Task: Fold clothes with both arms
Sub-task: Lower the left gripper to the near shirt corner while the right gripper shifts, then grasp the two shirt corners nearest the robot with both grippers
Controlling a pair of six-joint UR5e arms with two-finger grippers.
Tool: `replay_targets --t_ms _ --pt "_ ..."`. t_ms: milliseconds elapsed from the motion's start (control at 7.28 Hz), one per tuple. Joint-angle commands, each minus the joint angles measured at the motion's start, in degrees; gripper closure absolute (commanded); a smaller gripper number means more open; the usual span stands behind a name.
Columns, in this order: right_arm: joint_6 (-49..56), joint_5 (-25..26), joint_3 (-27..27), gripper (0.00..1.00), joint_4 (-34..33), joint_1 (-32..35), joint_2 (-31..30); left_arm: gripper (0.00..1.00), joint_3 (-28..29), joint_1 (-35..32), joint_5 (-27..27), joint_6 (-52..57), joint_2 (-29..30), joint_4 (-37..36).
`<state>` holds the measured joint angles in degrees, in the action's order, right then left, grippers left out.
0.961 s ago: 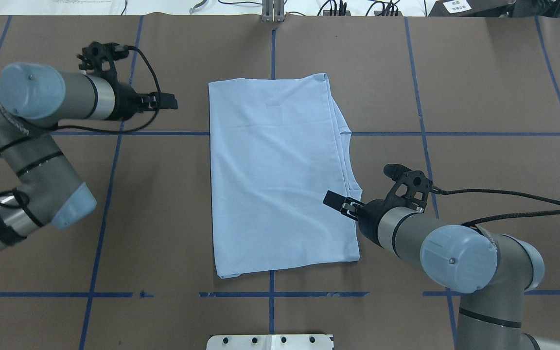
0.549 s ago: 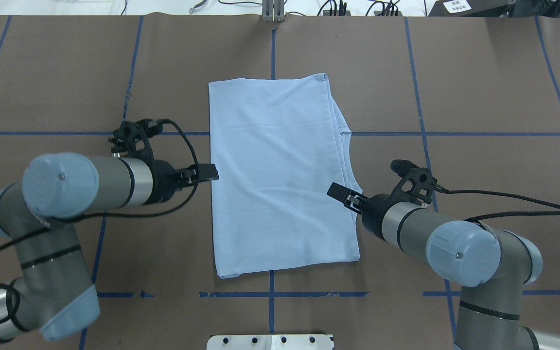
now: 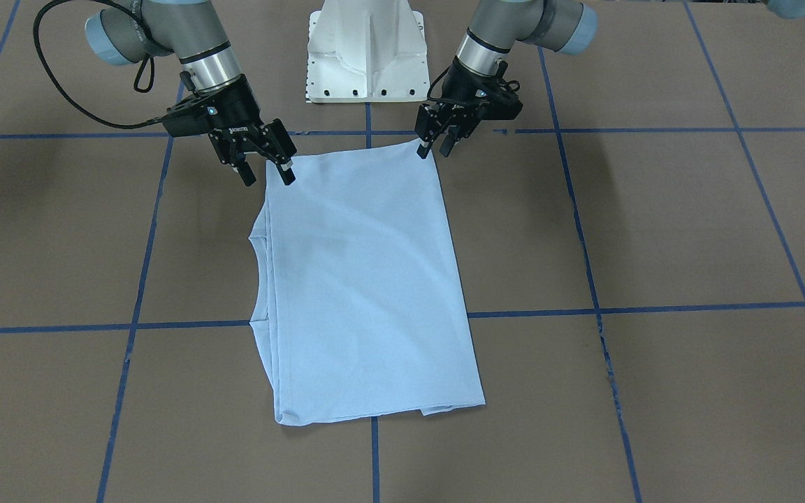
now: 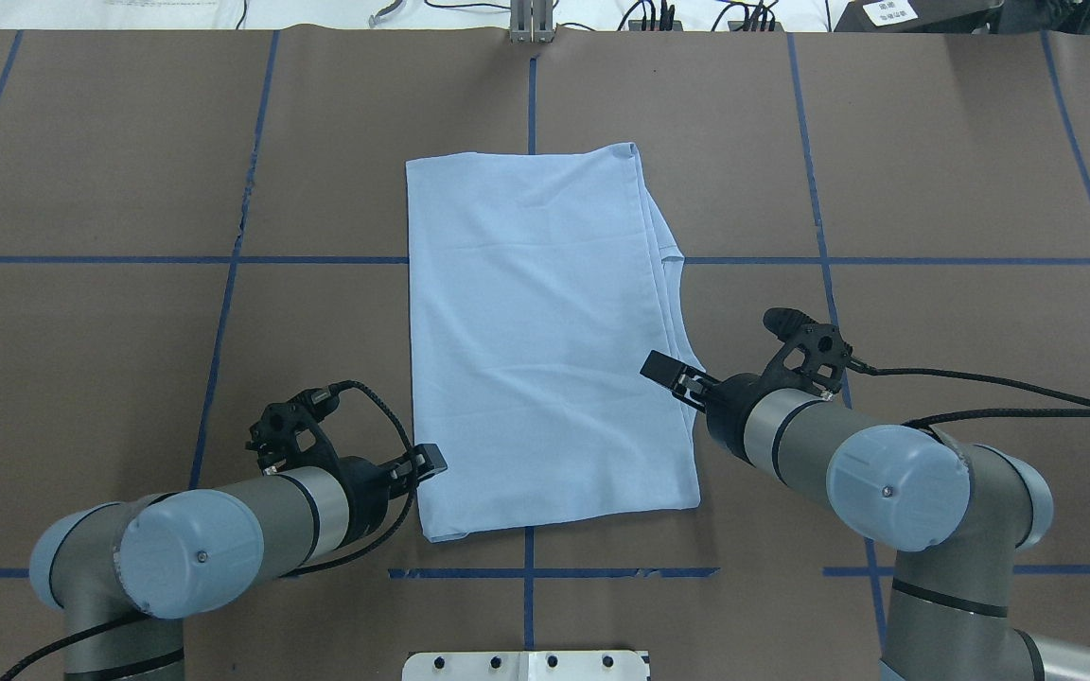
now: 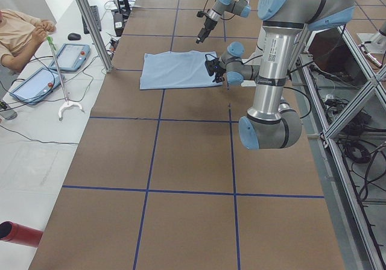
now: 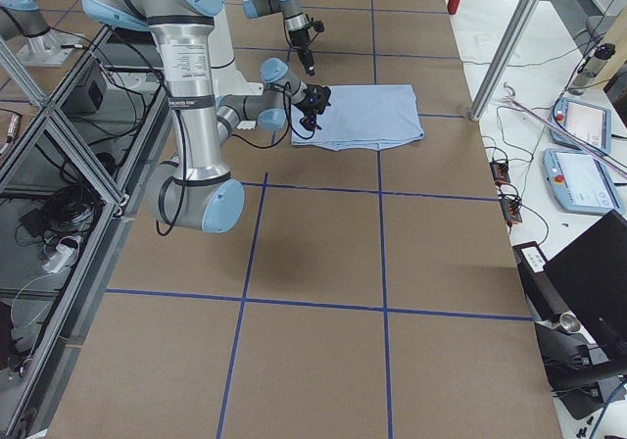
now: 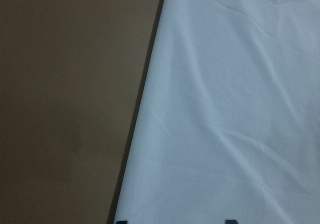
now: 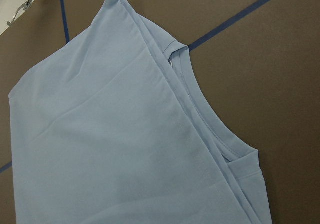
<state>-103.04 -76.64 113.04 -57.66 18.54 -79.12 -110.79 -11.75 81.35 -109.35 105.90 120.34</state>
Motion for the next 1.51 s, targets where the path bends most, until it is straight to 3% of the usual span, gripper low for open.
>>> replay_targets --t_ms 0,687,961,1373 --pt "-0.06 0.00 -0.18 0.00 0.00 0.01 -0.07 0.38 1.10 1.90 -1.11 -1.83 0.01 -0.02" --pt "-0.15 0.00 -0.89 0.00 0.00 0.01 -0.16 0.38 2.77 4.28 -1.02 -2.45 0.62 0.07" --pt "-0.15 0.00 -0.89 0.00 0.00 0.01 -0.16 0.53 2.77 4.37 -1.11 -2.53 0.71 0.07" --pt "-0.15 0.00 -0.89 0.00 0.00 0.01 -0.16 0.54 2.77 4.63 -1.02 -2.53 0.97 0.07"
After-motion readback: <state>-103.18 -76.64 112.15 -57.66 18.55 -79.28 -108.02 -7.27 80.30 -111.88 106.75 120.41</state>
